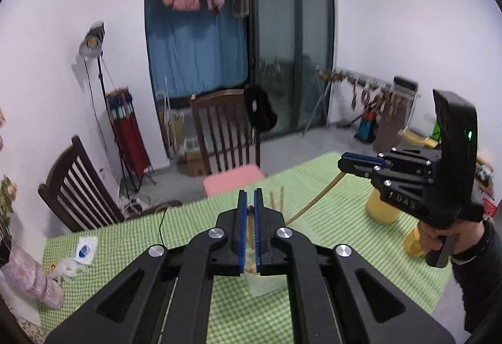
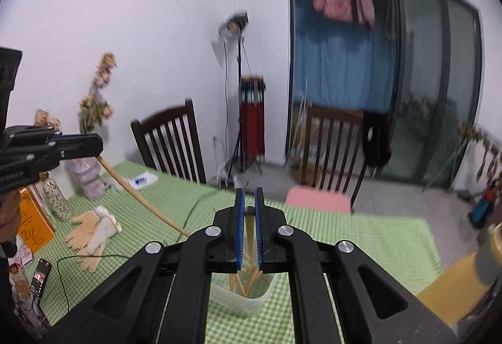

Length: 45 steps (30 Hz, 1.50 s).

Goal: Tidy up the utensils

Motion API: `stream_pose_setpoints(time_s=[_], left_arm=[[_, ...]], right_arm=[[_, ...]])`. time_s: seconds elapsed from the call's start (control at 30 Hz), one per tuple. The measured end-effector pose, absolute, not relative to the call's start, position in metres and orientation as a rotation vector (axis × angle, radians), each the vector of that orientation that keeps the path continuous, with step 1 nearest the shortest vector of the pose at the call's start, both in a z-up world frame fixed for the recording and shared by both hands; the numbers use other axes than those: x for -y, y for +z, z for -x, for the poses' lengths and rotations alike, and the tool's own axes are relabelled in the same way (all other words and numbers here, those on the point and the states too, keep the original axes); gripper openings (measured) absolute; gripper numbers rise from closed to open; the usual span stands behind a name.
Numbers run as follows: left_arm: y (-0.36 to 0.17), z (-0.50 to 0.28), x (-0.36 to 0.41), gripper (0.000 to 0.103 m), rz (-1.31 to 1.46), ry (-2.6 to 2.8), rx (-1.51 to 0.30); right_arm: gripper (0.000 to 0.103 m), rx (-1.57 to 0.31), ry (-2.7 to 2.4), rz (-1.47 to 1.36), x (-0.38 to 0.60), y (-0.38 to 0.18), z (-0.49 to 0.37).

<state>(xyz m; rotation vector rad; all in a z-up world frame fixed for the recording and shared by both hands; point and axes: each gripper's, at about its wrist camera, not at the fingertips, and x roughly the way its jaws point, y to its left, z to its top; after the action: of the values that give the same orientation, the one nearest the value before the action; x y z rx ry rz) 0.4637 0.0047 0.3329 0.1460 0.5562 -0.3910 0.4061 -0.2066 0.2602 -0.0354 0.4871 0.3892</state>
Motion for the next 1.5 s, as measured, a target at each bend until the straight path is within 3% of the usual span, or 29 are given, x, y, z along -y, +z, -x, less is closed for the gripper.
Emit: stream_pose_setpoints(time_s=[0.27,0.5,0.73,0.77,0.83,0.9,1.07,1.5], left_arm=[[0.240,-0.523,0.017,0.001,-0.176,-0.392,-0.741],[0.200,-0.509,0.014,0.003,-0.120,-0.380,-0.766],[0.196,-0.468,-0.005,0.019,-0.081,-0.326,-0.686],[0.200,-0.461,-0.007,0.027,-0.069,-0.321,-0.672],[0.203,-0.444,-0.015,0.029,-0.030,-0.311,-0.641],[0.204,-0.431,-0.023,0.030,-0.007,-0.295,-0.623],[0.208,-0.405,-0.040,0.050,-0.028,-0.193,-0.560],[0.230,-0.334,-0.060,0.075,-0.033,-0.131,-0.436]], right_arm=[[0.006,-0.641,0.378,0.012,0.200,0.197,-0.456],[0.007,-0.696,0.387,-0.032,0.202,0.176,-0.459],[0.008,-0.691,0.360,-0.050,0.213,0.181,-0.439],[0.010,-0.687,0.355,-0.046,0.215,0.182,-0.437],[0.030,-0.676,0.337,-0.045,0.221,0.185,-0.427],[0.037,-0.669,0.303,-0.038,0.228,0.187,-0.416],[0.045,-0.662,0.212,0.042,0.247,0.192,-0.388],[0.072,-0.551,0.079,0.044,0.289,0.212,-0.314]])
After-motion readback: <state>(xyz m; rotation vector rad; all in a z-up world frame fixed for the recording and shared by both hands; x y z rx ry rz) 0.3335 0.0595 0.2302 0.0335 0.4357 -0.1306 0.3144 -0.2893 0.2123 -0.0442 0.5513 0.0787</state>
